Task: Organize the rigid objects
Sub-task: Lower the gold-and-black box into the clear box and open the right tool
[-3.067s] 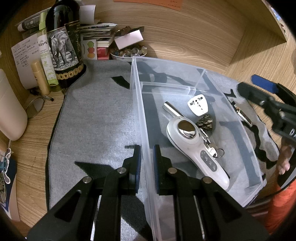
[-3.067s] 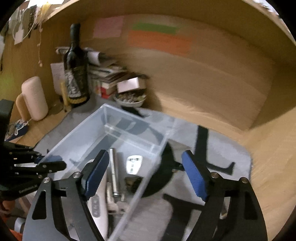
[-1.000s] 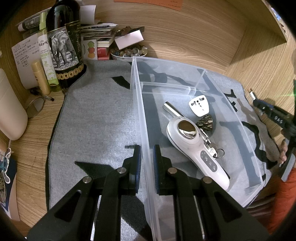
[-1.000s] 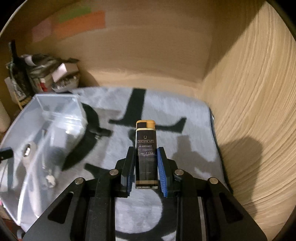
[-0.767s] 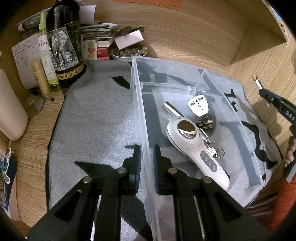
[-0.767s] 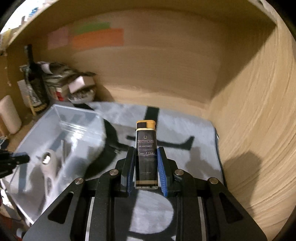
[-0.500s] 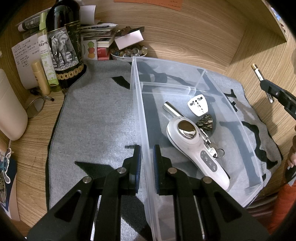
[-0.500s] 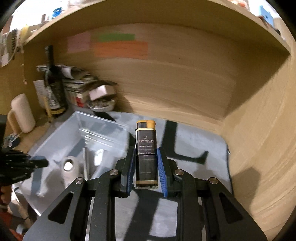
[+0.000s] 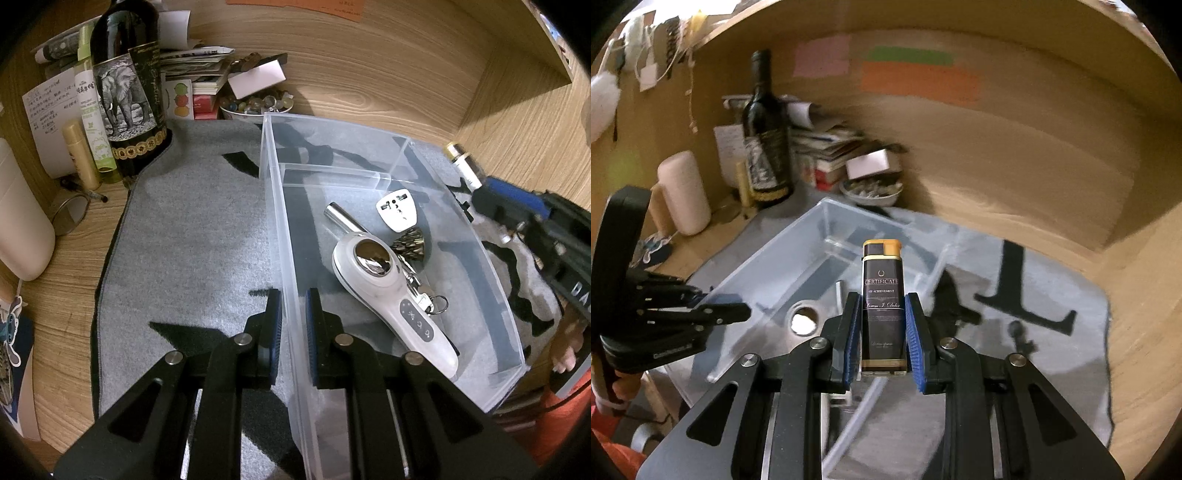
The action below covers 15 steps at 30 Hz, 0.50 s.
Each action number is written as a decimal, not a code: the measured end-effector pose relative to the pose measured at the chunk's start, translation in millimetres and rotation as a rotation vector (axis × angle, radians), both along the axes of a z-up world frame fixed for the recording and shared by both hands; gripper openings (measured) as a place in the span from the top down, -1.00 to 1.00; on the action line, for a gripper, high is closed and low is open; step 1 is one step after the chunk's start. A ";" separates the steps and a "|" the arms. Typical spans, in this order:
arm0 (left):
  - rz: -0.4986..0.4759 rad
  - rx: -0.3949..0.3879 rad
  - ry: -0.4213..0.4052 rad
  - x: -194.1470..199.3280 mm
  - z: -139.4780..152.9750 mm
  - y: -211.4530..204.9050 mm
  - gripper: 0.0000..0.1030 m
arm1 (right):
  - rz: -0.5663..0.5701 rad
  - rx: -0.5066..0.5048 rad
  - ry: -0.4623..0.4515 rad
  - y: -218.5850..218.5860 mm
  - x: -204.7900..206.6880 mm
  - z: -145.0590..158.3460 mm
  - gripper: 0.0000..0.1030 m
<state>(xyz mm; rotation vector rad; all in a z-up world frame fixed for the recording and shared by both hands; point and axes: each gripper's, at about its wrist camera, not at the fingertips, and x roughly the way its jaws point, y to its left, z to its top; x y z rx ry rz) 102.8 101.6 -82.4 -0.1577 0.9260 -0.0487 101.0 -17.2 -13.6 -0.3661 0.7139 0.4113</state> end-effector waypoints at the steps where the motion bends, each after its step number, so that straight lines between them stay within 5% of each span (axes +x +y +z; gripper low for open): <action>1: 0.000 0.000 0.000 0.0 0.0 0.0 0.79 | 0.006 -0.003 0.008 2.5 0.4 -2.5 0.58; 15: 0.000 0.000 0.000 0.0 0.0 -0.1 0.79 | 0.047 -0.100 0.134 25.9 9.4 -38.6 0.58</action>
